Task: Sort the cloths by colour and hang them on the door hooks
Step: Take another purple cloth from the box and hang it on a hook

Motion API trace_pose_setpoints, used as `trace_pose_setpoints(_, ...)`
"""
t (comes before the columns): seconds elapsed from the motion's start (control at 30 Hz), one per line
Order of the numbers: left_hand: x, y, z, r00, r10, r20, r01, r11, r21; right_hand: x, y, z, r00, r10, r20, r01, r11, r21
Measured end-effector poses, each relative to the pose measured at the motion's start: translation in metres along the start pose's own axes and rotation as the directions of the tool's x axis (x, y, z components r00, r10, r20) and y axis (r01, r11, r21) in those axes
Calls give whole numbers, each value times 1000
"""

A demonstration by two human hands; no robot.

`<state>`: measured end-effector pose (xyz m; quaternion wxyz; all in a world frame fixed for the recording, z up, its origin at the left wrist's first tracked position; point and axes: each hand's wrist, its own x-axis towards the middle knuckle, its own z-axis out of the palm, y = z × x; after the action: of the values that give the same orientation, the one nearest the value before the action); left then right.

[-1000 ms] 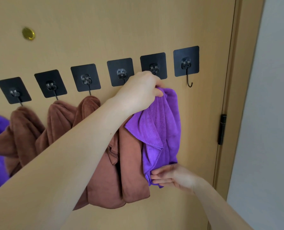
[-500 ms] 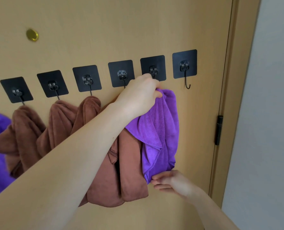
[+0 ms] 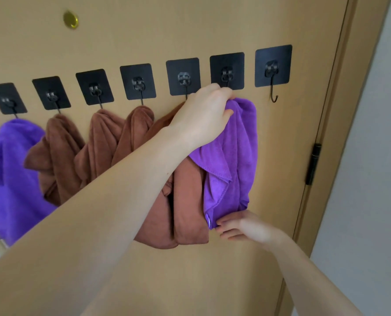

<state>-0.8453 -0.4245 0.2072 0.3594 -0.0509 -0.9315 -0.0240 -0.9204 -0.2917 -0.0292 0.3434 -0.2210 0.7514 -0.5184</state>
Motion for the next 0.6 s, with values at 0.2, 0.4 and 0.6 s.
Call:
trace_pose_setpoints(0.2, -28, 6, 0, 998, -40, -53, 37, 997, -62, -12, -3, 2, 996, -9, 85, 10, 1000, -17)
trace_pose_setpoints(0.4, -80, 3, -6, 980, -193, -48, 181, 966, -183, -29, -23, 31, 981, -5, 195, 29, 992, -119)
trace_pose_setpoints(0.6, -182, -17, -20, 867, -490, 94, 496, 829, -257, -45, -32, 87, 961, 143, 235, -27, 901, -434)
